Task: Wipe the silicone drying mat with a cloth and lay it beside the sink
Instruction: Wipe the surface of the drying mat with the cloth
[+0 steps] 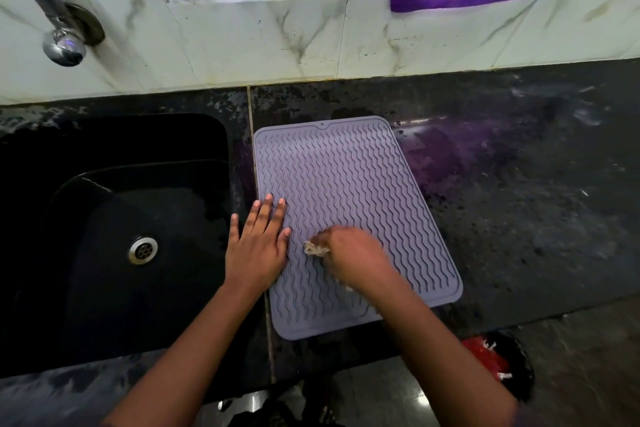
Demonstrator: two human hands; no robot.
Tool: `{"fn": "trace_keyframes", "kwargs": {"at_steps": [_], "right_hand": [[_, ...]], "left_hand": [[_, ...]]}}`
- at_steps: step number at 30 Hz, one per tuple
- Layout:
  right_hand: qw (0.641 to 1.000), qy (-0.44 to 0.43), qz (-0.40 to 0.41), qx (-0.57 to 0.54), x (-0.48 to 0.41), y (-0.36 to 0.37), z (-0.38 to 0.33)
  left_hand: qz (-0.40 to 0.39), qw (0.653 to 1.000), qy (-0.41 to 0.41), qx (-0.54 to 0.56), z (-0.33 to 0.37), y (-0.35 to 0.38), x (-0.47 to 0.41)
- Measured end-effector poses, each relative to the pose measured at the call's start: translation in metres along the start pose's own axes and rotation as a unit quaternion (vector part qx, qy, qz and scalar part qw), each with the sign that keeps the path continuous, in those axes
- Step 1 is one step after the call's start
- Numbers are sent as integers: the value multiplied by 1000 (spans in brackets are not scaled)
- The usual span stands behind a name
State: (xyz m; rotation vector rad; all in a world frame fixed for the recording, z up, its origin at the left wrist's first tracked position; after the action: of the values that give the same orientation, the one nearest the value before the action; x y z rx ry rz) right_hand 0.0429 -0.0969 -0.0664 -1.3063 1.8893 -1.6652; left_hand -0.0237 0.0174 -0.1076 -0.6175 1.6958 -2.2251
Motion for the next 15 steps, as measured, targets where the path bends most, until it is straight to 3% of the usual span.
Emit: {"fn": "trace_keyframes", "kwargs": {"at_steps": [4, 12, 15], "right_hand": [[991, 32, 104, -72, -30, -31, 5], [996, 25, 80, 31, 2, -1, -14], [999, 13, 30, 27, 18, 4, -10]], "left_hand": [[13, 1000, -2, -1, 1, -3, 1], [27, 1000, -4, -1, 1, -5, 3], [27, 1000, -2, 5, 1, -5, 3]]}}
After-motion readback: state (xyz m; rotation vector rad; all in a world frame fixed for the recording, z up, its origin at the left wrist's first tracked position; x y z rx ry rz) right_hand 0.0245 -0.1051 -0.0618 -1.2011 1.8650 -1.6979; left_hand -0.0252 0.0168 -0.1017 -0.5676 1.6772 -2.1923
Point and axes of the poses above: each hand's wrist, its own x-axis away from the middle knuckle, its own y-axis out of the palm, z = x × y, the point moved 10 cm from there along -x, towards the middle knuckle, and after that the axes turned 8 degrees about -z, right-handed, at the moved point
